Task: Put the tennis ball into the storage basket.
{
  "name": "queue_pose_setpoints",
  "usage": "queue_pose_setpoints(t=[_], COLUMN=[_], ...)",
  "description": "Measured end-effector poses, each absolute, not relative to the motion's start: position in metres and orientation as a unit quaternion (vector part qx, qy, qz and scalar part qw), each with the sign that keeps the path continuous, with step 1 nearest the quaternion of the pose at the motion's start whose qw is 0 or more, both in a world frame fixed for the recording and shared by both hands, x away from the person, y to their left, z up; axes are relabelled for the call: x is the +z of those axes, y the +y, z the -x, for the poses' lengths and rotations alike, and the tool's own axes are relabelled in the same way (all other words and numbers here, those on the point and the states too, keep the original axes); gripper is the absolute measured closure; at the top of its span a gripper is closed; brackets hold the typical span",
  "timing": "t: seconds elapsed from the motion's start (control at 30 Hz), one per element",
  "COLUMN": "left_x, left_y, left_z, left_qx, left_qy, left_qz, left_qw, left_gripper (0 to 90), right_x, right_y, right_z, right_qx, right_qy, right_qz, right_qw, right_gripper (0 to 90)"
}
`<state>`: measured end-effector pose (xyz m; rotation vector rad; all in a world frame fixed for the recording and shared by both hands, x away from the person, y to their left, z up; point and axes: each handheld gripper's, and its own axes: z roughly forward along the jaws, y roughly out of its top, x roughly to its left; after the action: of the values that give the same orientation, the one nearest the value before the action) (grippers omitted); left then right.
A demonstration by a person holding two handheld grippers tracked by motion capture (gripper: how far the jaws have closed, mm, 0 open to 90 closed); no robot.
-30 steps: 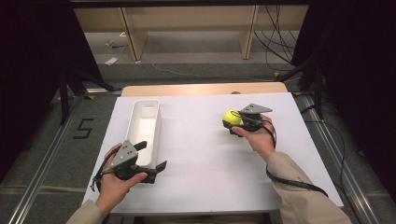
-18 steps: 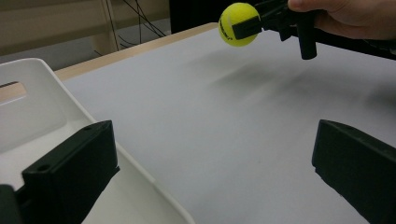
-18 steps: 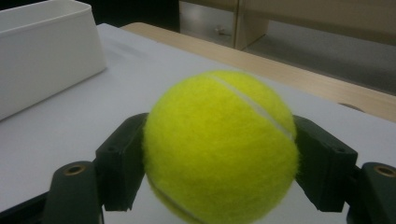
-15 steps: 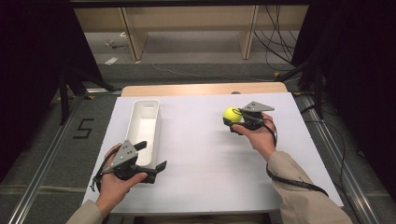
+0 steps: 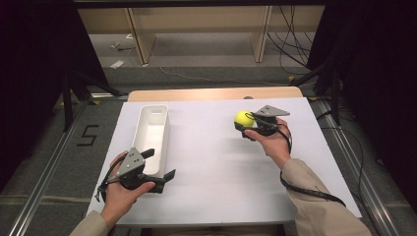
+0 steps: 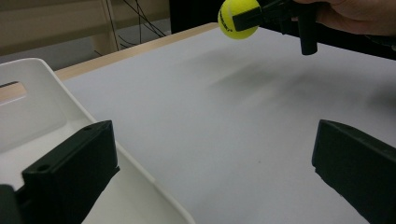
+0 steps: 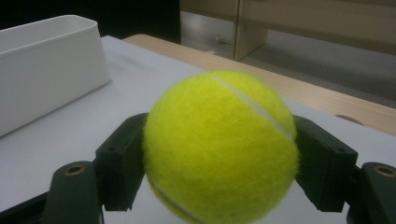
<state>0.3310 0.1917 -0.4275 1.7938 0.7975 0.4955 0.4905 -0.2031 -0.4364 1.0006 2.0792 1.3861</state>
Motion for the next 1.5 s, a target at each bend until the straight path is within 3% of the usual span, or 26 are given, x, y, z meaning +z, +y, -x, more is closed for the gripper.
queue_pose_setpoints(t=[1.5], left_x=[-0.427], left_y=[0.191], left_z=[-0.331], left_qx=[0.207], left_qy=[0.332], left_qz=[-0.753], left_qw=[0.529], left_gripper=[0.0], right_x=[-0.423], right_y=[-0.194], right_z=[-0.487], right_qx=[0.523], right_qy=[0.743], right_qz=[-0.35], right_qw=[0.227], right_gripper=[27.1])
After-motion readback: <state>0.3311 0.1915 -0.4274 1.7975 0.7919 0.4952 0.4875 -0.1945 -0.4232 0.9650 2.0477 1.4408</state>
